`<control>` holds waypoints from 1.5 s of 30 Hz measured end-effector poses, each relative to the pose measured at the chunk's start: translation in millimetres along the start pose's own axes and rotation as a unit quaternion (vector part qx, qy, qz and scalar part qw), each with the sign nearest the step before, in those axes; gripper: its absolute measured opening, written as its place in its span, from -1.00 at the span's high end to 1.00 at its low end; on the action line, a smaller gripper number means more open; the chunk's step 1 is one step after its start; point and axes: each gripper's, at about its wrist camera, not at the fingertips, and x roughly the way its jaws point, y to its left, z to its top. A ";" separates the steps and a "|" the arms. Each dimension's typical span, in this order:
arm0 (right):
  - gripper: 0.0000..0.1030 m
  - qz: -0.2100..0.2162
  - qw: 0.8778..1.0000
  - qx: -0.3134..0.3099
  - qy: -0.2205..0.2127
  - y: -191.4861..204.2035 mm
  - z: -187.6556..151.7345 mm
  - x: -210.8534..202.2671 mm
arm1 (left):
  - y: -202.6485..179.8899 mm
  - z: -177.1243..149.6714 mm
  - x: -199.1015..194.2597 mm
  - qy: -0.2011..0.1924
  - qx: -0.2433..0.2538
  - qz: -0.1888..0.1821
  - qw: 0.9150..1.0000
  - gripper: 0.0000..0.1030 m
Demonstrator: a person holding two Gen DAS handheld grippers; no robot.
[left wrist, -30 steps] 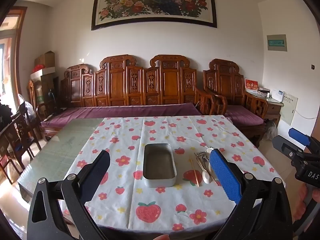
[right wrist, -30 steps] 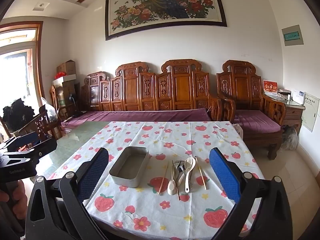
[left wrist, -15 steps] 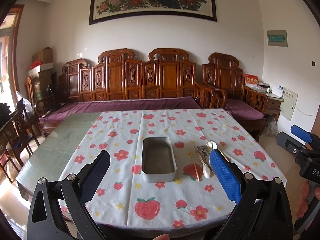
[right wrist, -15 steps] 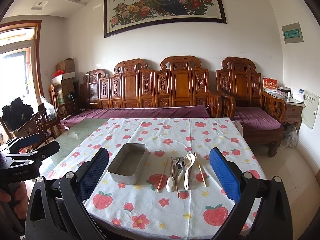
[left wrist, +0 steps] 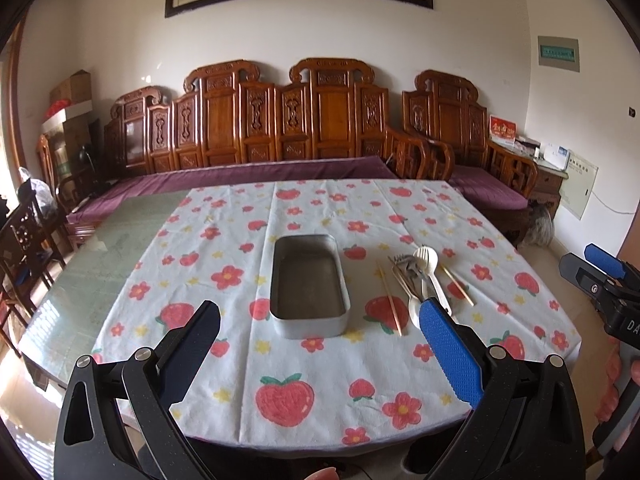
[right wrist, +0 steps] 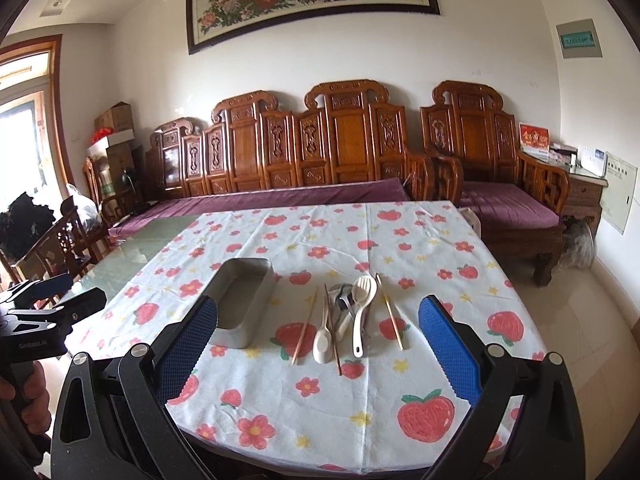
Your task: Organize utensils
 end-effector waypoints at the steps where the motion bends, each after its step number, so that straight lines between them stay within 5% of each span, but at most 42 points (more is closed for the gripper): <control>1: -0.95 -0.001 1.000 0.001 0.003 -2.7 -2.9 6.1 | -0.3 -1.0 4.3 0.004 0.001 -0.001 1.000 -0.88; 18: -0.74 -0.009 0.998 0.014 0.064 -41.9 -30.5 72.2 | -10.3 -6.4 68.8 0.055 0.024 -0.019 0.998 -0.88; 30: -0.08 -0.010 0.989 0.045 0.141 -81.3 -70.3 143.6 | -33.9 -7.4 134.6 0.076 0.047 -0.061 0.994 -0.88; 37: 0.01 -0.012 0.983 0.064 0.170 -97.5 -88.0 166.7 | -64.6 -14.0 180.0 0.109 0.065 -0.113 0.985 -0.48; 45: 0.01 -0.016 0.981 0.063 0.184 -99.6 -97.6 172.9 | -91.0 -34.3 235.6 0.161 0.074 -0.125 0.976 0.10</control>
